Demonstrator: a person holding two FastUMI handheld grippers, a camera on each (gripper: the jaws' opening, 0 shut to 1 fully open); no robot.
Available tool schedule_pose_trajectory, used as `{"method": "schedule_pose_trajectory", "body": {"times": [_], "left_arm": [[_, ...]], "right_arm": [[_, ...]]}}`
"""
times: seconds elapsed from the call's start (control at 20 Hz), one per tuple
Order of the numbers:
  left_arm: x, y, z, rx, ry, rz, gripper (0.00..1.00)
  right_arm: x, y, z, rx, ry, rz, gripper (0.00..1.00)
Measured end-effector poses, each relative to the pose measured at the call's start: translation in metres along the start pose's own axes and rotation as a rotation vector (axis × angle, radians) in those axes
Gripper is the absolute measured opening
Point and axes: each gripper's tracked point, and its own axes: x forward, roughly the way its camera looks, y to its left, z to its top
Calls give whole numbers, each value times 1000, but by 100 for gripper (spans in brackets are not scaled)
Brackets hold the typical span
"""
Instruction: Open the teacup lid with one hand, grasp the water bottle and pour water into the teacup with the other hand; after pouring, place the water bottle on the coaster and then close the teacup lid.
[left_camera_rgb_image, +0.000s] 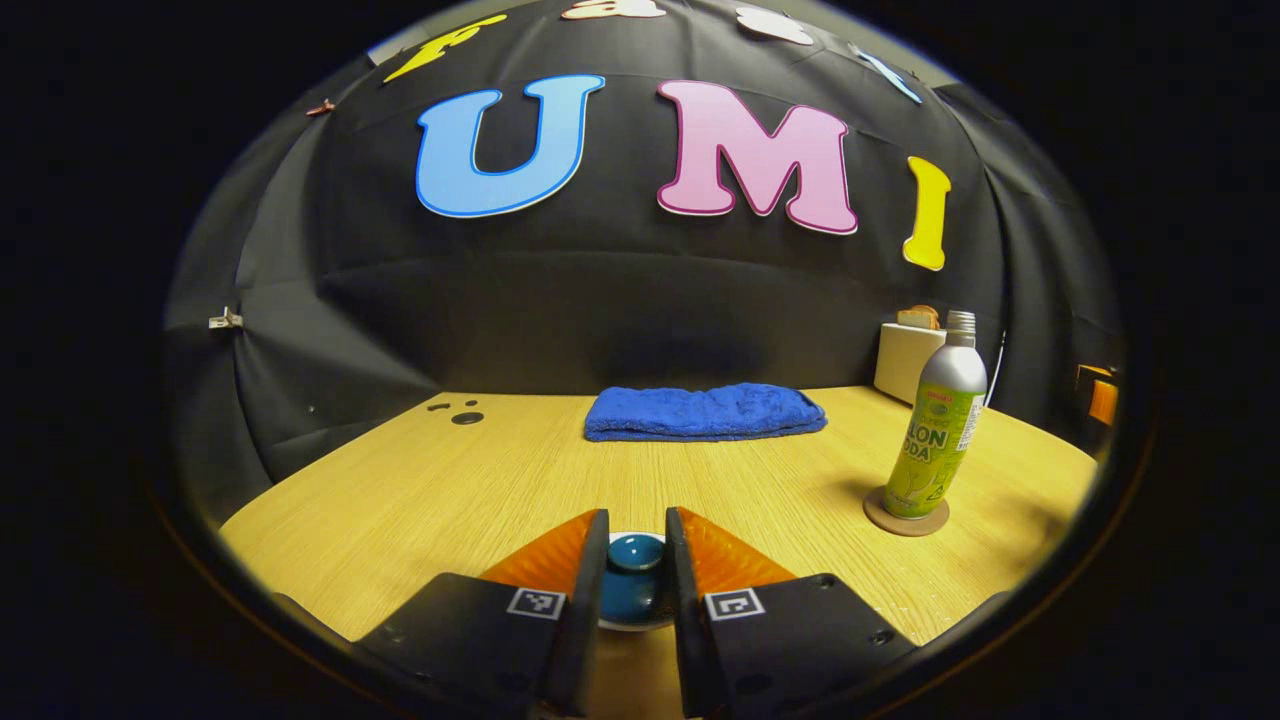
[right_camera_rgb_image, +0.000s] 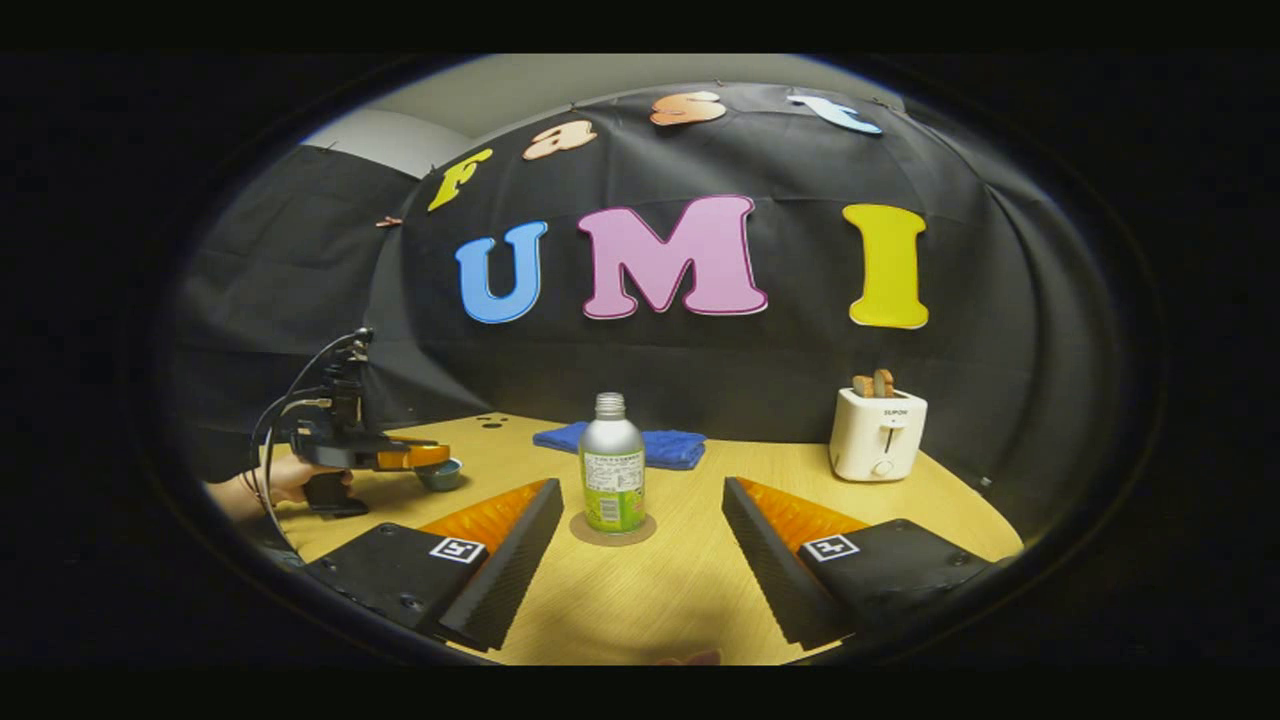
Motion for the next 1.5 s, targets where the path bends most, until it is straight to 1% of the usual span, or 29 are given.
{"method": "schedule_pose_trajectory", "body": {"times": [0.25,0.3,0.4,0.5,0.55,0.6,0.65,0.7,0.85,1.05,1.2,1.3,1.4,1.5], "left_arm": [[-2,0,1,-17,-5,-4,44],[-5,1,4,-32,-18,-3,52],[-17,7,13,-81,-58,3,59],[-38,12,22,-108,-92,13,72],[-48,14,27,-115,-107,20,75],[-59,16,32,-124,-122,30,83],[-70,17,37,-134,-135,31,82],[-83,16,42,-148,-156,28,92],[-122,12,51,-196,-212,4,94],[-158,6,40,-218,-233,-26,94],[-167,3,30,-215,-216,-43,94],[-168,4,28,-202,-199,-33,94],[-170,0,28,-183,-204,-33,94],[-168,-8,22,-167,-188,-48,94]], "right_arm": [[-9,-2,9,-3,-12,-5,99],[-12,-2,11,-1,-16,-9,99],[-15,2,13,9,-23,-9,99],[-17,9,11,17,-19,-4,99],[-18,12,9,21,-15,-4,99],[-21,17,7,25,-13,-2,99],[-22,20,5,29,-13,-4,99],[-23,24,4,35,-15,-7,99],[-27,35,-7,43,0,-24,99],[-41,49,-10,33,-20,-42,99],[-49,62,-9,28,-34,-50,99],[-53,66,-7,27,-53,-68,99],[-54,75,-9,37,-60,-67,99],[-53,82,-15,42,-51,-60,99]]}}
